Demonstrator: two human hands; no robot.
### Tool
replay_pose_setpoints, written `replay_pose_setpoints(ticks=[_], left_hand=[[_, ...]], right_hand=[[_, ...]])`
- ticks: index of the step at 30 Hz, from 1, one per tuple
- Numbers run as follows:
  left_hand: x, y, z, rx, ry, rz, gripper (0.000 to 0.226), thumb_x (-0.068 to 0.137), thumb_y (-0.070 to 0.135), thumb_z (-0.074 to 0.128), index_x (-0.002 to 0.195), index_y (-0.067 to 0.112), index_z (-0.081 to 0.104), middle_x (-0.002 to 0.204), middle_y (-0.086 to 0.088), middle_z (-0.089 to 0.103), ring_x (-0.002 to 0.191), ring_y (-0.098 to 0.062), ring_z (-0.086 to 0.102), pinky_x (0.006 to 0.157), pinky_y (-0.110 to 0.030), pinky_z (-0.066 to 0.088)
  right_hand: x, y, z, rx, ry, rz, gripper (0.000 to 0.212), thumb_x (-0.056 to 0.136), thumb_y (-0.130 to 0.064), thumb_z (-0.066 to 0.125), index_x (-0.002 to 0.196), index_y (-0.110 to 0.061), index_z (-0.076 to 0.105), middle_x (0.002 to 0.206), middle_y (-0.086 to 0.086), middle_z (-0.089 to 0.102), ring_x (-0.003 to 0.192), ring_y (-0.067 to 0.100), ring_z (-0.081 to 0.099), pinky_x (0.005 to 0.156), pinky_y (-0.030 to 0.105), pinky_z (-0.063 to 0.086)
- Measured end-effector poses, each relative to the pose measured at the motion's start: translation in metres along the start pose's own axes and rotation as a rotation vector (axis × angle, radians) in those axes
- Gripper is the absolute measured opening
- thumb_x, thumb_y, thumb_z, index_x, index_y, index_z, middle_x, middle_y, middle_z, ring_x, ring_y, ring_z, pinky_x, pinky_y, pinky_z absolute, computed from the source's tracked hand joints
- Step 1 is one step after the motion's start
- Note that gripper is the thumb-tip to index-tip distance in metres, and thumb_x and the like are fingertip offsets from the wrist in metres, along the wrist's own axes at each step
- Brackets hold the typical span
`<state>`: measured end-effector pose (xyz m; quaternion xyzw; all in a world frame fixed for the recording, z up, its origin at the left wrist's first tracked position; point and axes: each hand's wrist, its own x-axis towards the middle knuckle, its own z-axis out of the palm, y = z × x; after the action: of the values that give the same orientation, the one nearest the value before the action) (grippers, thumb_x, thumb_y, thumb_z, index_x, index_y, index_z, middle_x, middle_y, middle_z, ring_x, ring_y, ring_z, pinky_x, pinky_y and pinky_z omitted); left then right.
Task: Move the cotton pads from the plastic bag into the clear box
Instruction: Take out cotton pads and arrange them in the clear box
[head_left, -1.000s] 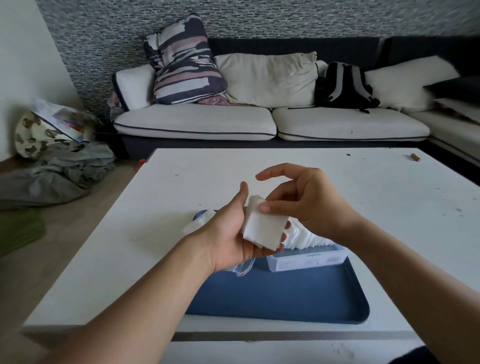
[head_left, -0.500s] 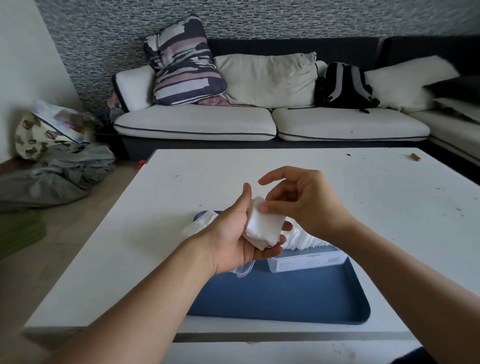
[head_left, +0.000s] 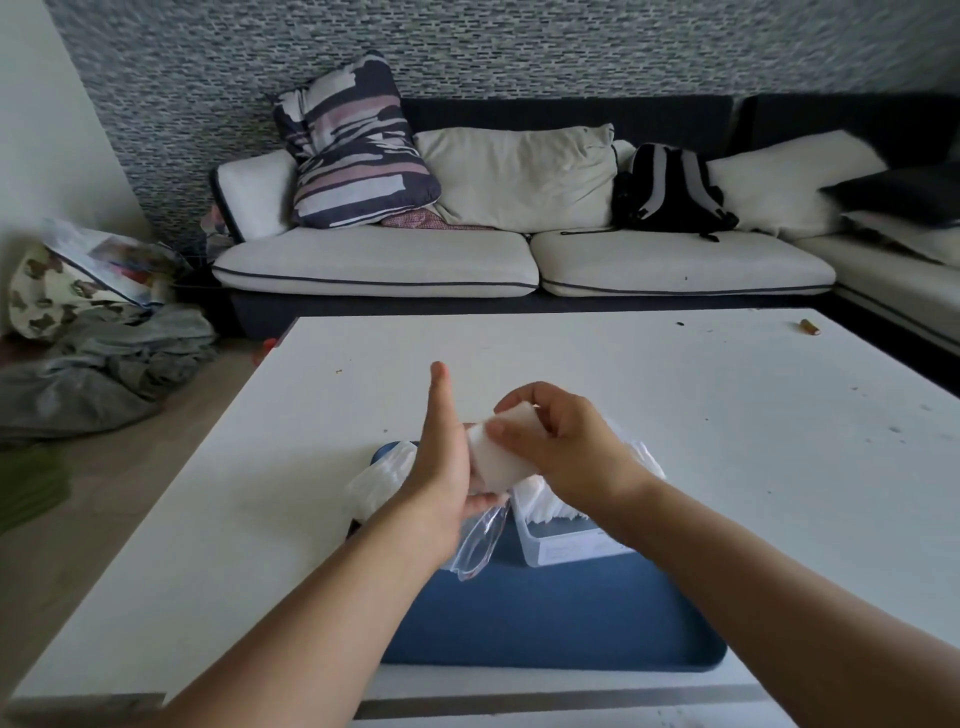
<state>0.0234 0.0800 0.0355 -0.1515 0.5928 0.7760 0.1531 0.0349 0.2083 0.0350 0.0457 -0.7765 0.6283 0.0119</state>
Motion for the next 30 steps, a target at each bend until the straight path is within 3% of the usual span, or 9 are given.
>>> replay_pose_setpoints(ticks=[3, 6, 8, 11, 15, 20, 24, 27, 30], left_hand=[[0.003, -0.009, 0.01, -0.116, 0.151, 0.073, 0.077, 0.084, 0.082, 0.042, 0.108, 0.012, 0.063, 0.107, -0.015, 0.074, 0.096, -0.032, 0.073, 0.094, -0.049, 0.055], [0.003, -0.012, 0.018, -0.254, 0.143, 0.044, 0.08, 0.083, 0.082, 0.042, 0.113, 0.012, 0.068, 0.105, -0.014, 0.077, 0.094, -0.03, 0.074, 0.081, -0.042, 0.054], [0.003, -0.012, 0.021, -0.272, 0.154, 0.063, 0.077, 0.087, 0.079, 0.039, 0.108, 0.012, 0.071, 0.101, -0.013, 0.077, 0.092, -0.03, 0.074, 0.074, -0.039, 0.053], [0.001, -0.01, 0.03, -0.181, 0.153, 0.105, 0.075, 0.09, 0.078, 0.035, 0.099, 0.014, 0.073, 0.101, -0.014, 0.077, 0.096, -0.034, 0.073, 0.087, -0.045, 0.056], [-0.003, -0.01, 0.033, -0.087, 0.133, 0.103, 0.077, 0.09, 0.081, 0.031, 0.096, 0.016, 0.073, 0.104, -0.013, 0.076, 0.097, -0.033, 0.072, 0.095, -0.05, 0.055], [-0.008, -0.013, 0.037, -0.107, 0.095, -0.012, 0.08, 0.087, 0.084, 0.029, 0.09, 0.015, 0.069, 0.094, -0.011, 0.078, 0.089, -0.035, 0.074, 0.087, -0.052, 0.059], [-0.006, -0.016, 0.046, -0.108, 0.138, -0.051, 0.084, 0.081, 0.088, 0.027, 0.088, 0.017, 0.072, 0.098, -0.011, 0.076, 0.092, -0.036, 0.071, 0.093, -0.053, 0.055], [0.002, -0.015, 0.051, -0.04, 0.121, -0.028, 0.084, 0.084, 0.085, 0.024, 0.089, 0.017, 0.073, 0.102, -0.012, 0.076, 0.1, -0.037, 0.068, 0.099, -0.052, 0.051], [0.009, -0.011, 0.053, 0.15, 0.09, 0.133, 0.076, 0.092, 0.079, 0.025, 0.094, 0.014, 0.067, 0.104, -0.007, 0.073, 0.102, -0.032, 0.067, 0.098, -0.049, 0.051]], right_hand=[[-0.002, 0.002, 0.015, 0.016, 0.038, 0.067, 0.03, 0.096, -0.017, 0.063, 0.125, -0.015, 0.055, 0.103, 0.008, 0.065, 0.083, 0.015, 0.064, 0.072, 0.028, 0.056], [-0.002, 0.006, 0.025, 0.088, 0.018, 0.143, 0.046, 0.091, -0.034, 0.066, 0.132, -0.024, 0.048, 0.11, 0.002, 0.069, 0.101, 0.015, 0.07, 0.093, 0.034, 0.056], [-0.001, 0.004, 0.025, 0.161, 0.042, 0.209, 0.049, 0.087, -0.041, 0.069, 0.127, -0.021, 0.051, 0.11, 0.004, 0.071, 0.102, 0.018, 0.072, 0.096, 0.041, 0.056], [-0.002, 0.001, 0.019, 0.237, 0.048, 0.265, 0.039, 0.094, -0.032, 0.065, 0.122, -0.007, 0.054, 0.106, 0.01, 0.072, 0.096, 0.02, 0.074, 0.092, 0.043, 0.059], [-0.007, 0.0, -0.001, 0.278, -0.089, 0.258, 0.029, 0.101, -0.017, 0.058, 0.117, 0.007, 0.059, 0.1, 0.017, 0.07, 0.091, 0.024, 0.072, 0.089, 0.041, 0.06], [-0.012, -0.001, -0.022, 0.168, -0.26, 0.238, 0.02, 0.096, -0.016, 0.066, 0.114, -0.007, 0.068, 0.105, 0.013, 0.073, 0.087, 0.022, 0.073, 0.072, 0.034, 0.063], [-0.012, -0.002, -0.024, 0.055, -0.282, 0.246, 0.029, 0.095, -0.024, 0.067, 0.12, -0.009, 0.063, 0.094, 0.008, 0.073, 0.083, 0.02, 0.071, 0.077, 0.035, 0.059], [-0.013, -0.006, -0.023, -0.056, -0.317, 0.245, 0.014, 0.099, -0.029, 0.058, 0.112, -0.026, 0.064, 0.091, -0.001, 0.073, 0.078, 0.012, 0.067, 0.075, 0.034, 0.054], [0.0, -0.004, -0.045, -0.134, -0.14, 0.256, 0.024, 0.094, -0.021, 0.069, 0.117, -0.021, 0.063, 0.102, 0.008, 0.07, 0.071, 0.015, 0.066, 0.065, 0.03, 0.057]])
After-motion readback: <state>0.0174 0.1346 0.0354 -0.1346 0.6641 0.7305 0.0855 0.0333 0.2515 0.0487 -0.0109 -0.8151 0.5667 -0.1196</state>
